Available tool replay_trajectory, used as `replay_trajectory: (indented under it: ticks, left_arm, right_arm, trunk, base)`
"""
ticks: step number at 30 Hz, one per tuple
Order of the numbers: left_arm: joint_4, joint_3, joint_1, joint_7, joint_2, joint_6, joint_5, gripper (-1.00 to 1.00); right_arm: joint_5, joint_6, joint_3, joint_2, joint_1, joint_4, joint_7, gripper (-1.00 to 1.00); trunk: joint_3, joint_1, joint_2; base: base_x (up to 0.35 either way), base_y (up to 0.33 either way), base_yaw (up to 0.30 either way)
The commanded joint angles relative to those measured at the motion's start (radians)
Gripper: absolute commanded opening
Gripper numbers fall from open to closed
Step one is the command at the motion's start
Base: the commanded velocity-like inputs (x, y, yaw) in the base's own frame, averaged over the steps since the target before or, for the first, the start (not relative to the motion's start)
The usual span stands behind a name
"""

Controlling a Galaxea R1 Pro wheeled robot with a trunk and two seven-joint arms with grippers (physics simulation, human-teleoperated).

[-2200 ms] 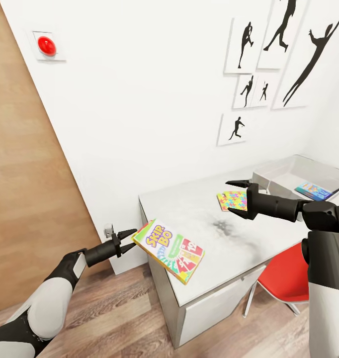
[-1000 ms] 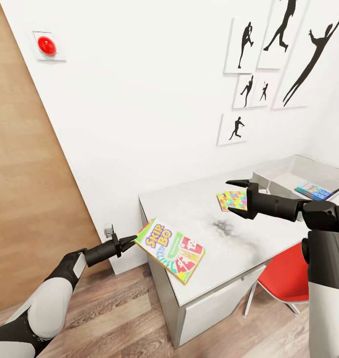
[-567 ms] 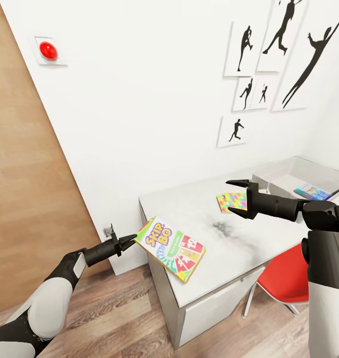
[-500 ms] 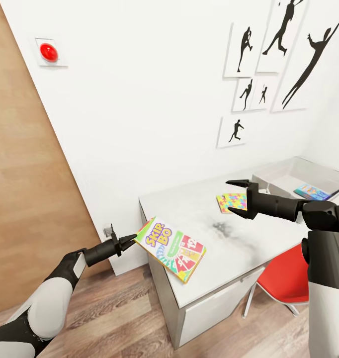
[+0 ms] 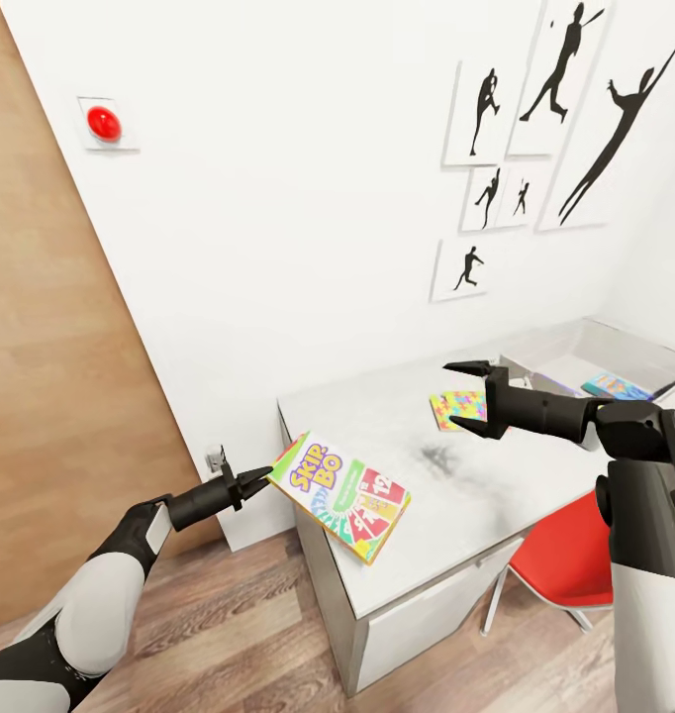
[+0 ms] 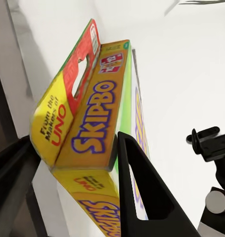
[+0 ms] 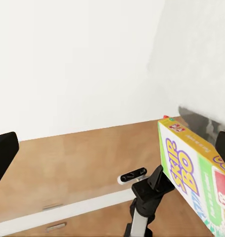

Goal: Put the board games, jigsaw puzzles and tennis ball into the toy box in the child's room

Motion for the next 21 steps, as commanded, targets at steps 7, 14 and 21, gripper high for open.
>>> replay_trajectory:
  ticks: [7, 14, 21]
  left_arm:
    - [0.0, 0.009, -0.001, -0.007, -0.001, 0.01, -0.011, -1.0]
    - [0.0, 0.009, -0.001, -0.006, -0.001, 0.01, -0.011, -1.0]
    - [0.0, 0.008, -0.001, -0.006, -0.001, 0.007, -0.011, -1.0]
  right_arm:
    - [-0.008, 0.01, 0.029, -0.001, 0.003, 0.0, -0.01, 1.0]
    - [-0.006, 0.064, 0.025, -0.001, 0.005, 0.0, -0.003, 1.0]
    - [-0.006, 0.14, 0.011, -0.011, 0.013, 0.0, 0.054, 1.0]
  trunk:
    - [0.021, -0.027, 0.049]
    - [0.043, -0.054, 0.098]
    - [0.065, -0.081, 0.147]
  base:
    - [0.0, 0.0, 0.0]
    - [0.0, 0.0, 0.0]
    - [0.0, 0.0, 0.0]
